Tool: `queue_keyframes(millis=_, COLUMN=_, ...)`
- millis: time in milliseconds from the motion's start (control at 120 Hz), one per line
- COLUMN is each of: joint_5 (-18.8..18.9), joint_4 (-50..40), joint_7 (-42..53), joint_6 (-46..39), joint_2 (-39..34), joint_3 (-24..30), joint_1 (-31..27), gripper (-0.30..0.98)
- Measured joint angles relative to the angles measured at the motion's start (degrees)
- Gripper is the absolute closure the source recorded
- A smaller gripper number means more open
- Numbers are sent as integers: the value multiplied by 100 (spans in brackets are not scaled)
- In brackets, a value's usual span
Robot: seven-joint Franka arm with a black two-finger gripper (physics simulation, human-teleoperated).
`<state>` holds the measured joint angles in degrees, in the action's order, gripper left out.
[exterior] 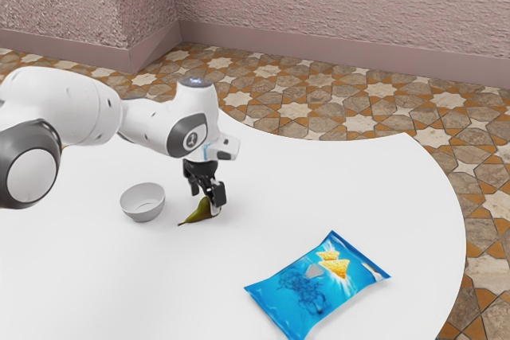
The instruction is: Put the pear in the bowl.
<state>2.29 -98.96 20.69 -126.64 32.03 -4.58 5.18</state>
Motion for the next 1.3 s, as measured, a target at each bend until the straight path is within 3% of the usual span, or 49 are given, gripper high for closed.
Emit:
queue_keyframes(millis=275, joint_5=-80, joint_4=-58, joint_7=177, joint_6=-65, joint_2=20, joint_3=54, joint_1=-7, gripper=1)
queue_keyframes(millis=508, joint_5=-183, joint_4=-56, joint_7=259, joint_6=-81, joint_2=9, joint_3=52, joint_1=0, gripper=23)
queue_keyframes(millis=717, joint_5=-185, joint_4=-55, joint_7=308, joint_6=-86, joint_2=1, joint_3=51, joint_1=-4, gripper=35)
queue_keyframes(millis=1300, joint_5=-125, joint_4=-55, joint_7=330, joint_6=-105, joint_2=-21, joint_3=45, joint_1=-8, gripper=40)
